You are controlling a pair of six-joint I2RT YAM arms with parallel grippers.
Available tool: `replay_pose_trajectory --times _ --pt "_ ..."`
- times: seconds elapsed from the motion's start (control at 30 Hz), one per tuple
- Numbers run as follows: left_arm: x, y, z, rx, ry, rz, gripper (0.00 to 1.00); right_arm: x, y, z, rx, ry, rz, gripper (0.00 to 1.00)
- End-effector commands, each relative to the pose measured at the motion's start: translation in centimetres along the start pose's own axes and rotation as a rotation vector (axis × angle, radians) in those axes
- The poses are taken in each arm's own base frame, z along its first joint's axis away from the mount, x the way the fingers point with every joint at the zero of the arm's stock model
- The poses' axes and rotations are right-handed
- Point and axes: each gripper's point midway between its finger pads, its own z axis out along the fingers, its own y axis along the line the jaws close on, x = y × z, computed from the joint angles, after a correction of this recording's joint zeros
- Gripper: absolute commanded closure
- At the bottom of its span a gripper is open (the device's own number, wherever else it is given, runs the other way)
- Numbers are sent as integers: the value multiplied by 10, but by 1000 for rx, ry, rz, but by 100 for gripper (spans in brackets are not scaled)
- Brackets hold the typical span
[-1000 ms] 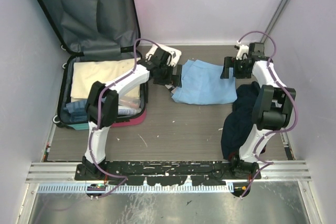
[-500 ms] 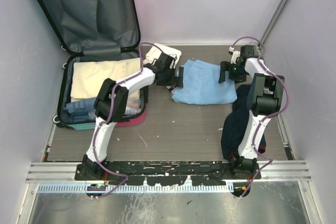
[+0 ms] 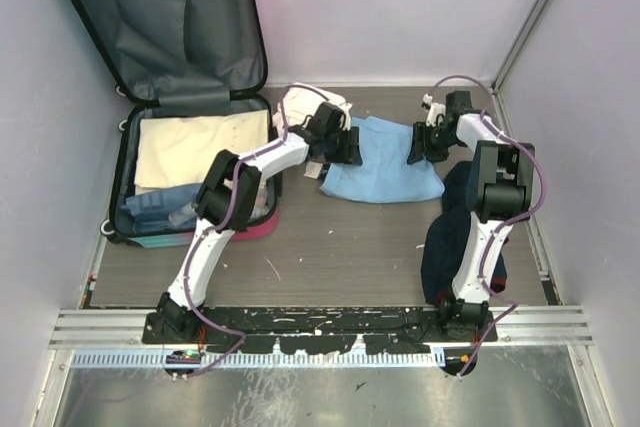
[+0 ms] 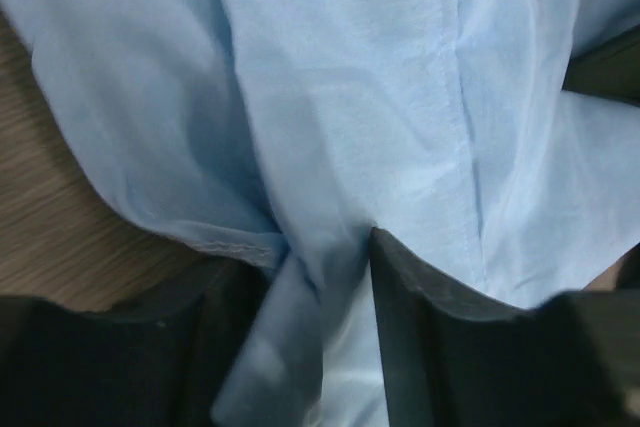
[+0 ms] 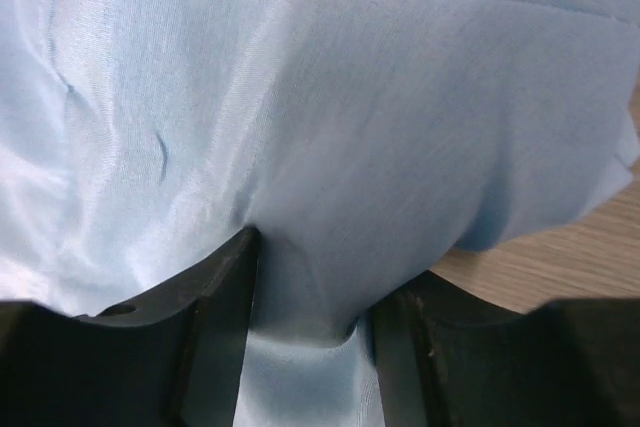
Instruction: Pack the luggage
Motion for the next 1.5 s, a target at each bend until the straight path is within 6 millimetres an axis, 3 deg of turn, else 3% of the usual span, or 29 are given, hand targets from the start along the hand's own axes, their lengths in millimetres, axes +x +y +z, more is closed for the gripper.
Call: replay_pose_trajectory --times 0.0,0.1,0.13,0.23,0.4,0.57,0.7,0.9,1.03,1.13,1.23,1.37,1.47 --pt "25 -22 11 90 85 43 63 23 29 -4 -105 57 60 55" --pt "-1 -37 -3 104 36 139 94 17 37 -21 -117 16 38 73" --pt "-11 -42 -10 99 14 174 99 13 39 -28 -116 -4 27 80" --pt "-47 -60 -39 91 -64 275 100 -3 49 -55 -117 -82 -8 99" --pt "-94 -85 -97 73 -162 418 100 -27 70 -107 -126 -211 -51 99" --pt "-122 -101 -155 105 -234 469 100 -47 100 -155 -174 -335 -75 99" --pt "-144 -96 -205 123 -280 478 100 -69 131 -189 -208 -441 -113 99" --pt "-154 -49 -282 96 -294 479 100 -99 213 -214 -314 -560 -238 99" --pt "-146 3 -327 36 -284 450 100 -117 277 -217 -393 -615 -317 99" --pt "-141 43 -363 -9 -301 376 100 -124 332 -205 -454 -617 -374 99" --pt "-118 86 -389 -74 -280 289 100 -125 383 -184 -512 -599 -421 99" --pt "-91 139 -422 -188 -289 232 100 -110 448 -154 -597 -561 -464 99" --pt "-66 173 -436 -245 -261 199 100 -92 484 -123 -639 -515 -493 99"
